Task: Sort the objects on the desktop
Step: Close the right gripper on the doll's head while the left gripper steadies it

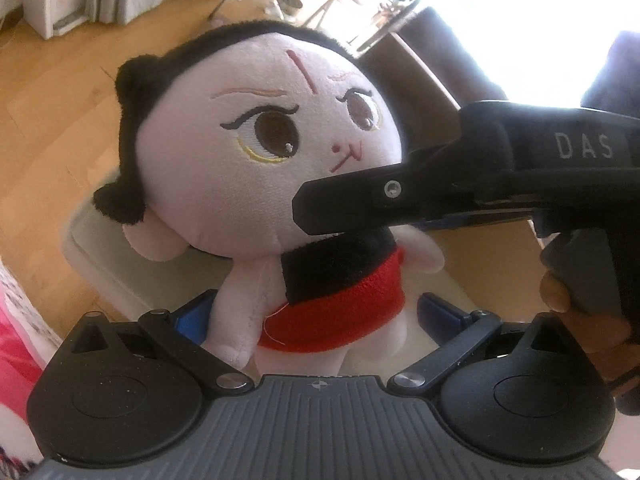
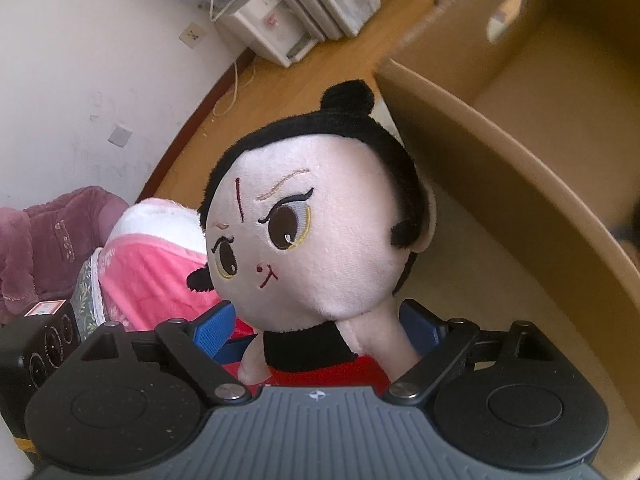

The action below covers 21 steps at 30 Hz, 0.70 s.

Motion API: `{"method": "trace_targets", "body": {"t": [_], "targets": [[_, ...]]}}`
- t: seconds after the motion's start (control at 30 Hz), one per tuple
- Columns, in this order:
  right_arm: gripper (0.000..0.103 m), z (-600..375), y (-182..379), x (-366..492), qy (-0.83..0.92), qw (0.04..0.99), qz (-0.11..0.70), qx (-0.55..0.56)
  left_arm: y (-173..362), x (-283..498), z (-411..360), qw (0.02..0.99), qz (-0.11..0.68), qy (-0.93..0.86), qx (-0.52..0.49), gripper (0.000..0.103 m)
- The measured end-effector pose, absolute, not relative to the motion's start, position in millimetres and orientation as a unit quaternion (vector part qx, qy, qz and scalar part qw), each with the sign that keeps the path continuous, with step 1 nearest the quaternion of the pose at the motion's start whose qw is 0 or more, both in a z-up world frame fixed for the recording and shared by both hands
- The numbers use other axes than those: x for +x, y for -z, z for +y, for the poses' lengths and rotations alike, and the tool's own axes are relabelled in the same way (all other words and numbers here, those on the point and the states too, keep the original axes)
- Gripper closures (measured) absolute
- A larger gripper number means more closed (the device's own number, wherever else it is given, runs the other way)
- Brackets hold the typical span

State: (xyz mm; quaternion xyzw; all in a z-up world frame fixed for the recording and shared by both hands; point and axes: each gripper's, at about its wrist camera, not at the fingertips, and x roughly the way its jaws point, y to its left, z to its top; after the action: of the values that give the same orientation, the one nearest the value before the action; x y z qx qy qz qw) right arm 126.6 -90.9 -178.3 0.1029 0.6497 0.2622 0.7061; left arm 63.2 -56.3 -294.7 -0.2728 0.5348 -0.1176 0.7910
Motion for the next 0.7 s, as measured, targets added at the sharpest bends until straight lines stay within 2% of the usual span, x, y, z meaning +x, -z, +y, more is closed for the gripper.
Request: {"method": "trace_targets", "body": {"t": [0.27, 0.7], "targets": [[0.012, -109.8, 181.8, 117.4, -0.241, 0.689, 0.674, 0.111, 293.7, 46.5, -68.2, 0.785, 0.545, 0.121, -0.269, 0.000], [0.011, -131.4, 171.5, 135.8, -0.212, 0.730, 0.630, 0.155, 291.2, 36.4, -14.3, 0.797, 0.516, 0.061, -0.307, 0.000]]}}
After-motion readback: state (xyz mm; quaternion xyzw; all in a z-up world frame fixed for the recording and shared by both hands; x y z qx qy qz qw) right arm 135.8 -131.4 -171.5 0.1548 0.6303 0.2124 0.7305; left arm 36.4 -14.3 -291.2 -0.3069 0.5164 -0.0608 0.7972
